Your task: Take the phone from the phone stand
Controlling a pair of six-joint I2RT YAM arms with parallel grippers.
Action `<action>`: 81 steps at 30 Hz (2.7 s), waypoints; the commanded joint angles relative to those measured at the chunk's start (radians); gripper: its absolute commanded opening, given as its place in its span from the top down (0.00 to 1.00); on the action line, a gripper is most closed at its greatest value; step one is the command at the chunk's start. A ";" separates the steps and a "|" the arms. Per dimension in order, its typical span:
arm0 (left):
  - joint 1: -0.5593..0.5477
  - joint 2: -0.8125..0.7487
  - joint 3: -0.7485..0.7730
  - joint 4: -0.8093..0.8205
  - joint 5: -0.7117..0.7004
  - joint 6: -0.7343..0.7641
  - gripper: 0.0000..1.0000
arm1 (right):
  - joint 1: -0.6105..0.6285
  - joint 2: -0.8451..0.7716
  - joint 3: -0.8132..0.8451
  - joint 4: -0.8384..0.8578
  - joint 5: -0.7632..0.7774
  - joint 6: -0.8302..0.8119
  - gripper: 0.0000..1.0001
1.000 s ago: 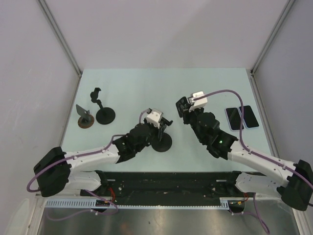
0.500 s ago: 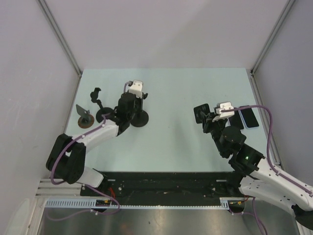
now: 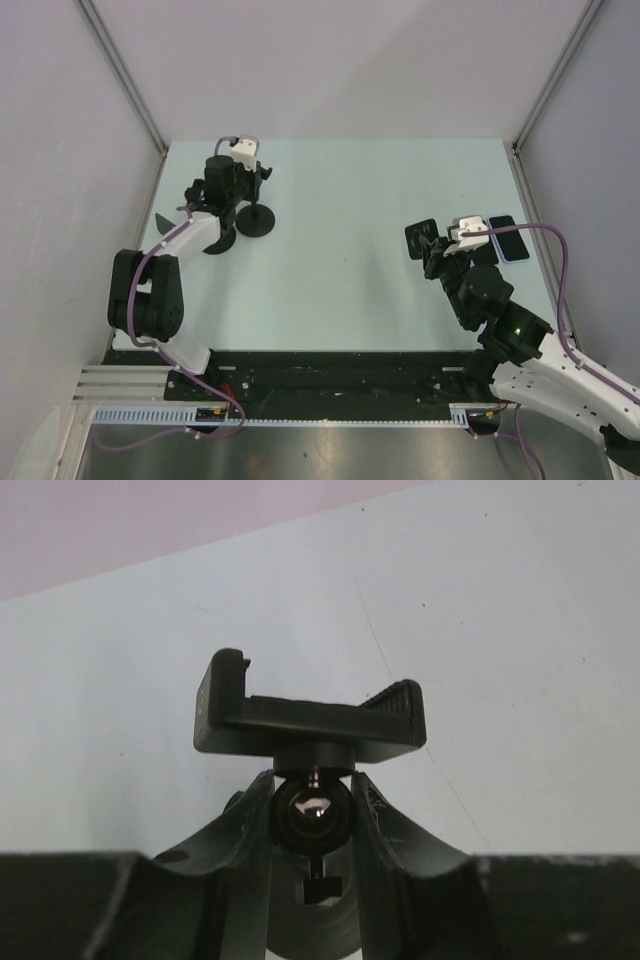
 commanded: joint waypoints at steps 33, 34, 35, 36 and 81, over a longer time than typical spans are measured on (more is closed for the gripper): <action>0.098 -0.154 -0.030 -0.133 0.147 0.041 0.35 | 0.021 -0.018 0.011 0.037 0.001 0.002 1.00; 0.098 -0.167 -0.034 -0.133 0.149 0.033 0.32 | 0.024 -0.018 0.011 0.040 0.001 -0.001 1.00; 0.097 -0.194 -0.036 -0.133 0.147 0.018 0.28 | 0.022 -0.013 0.011 0.042 0.000 -0.003 1.00; 0.095 -0.210 -0.041 -0.133 0.146 0.010 0.22 | 0.024 -0.013 0.011 0.046 -0.004 -0.002 1.00; -1.158 -0.026 -0.116 0.485 -0.767 0.327 0.00 | -0.033 0.132 0.219 -0.222 -0.185 0.475 1.00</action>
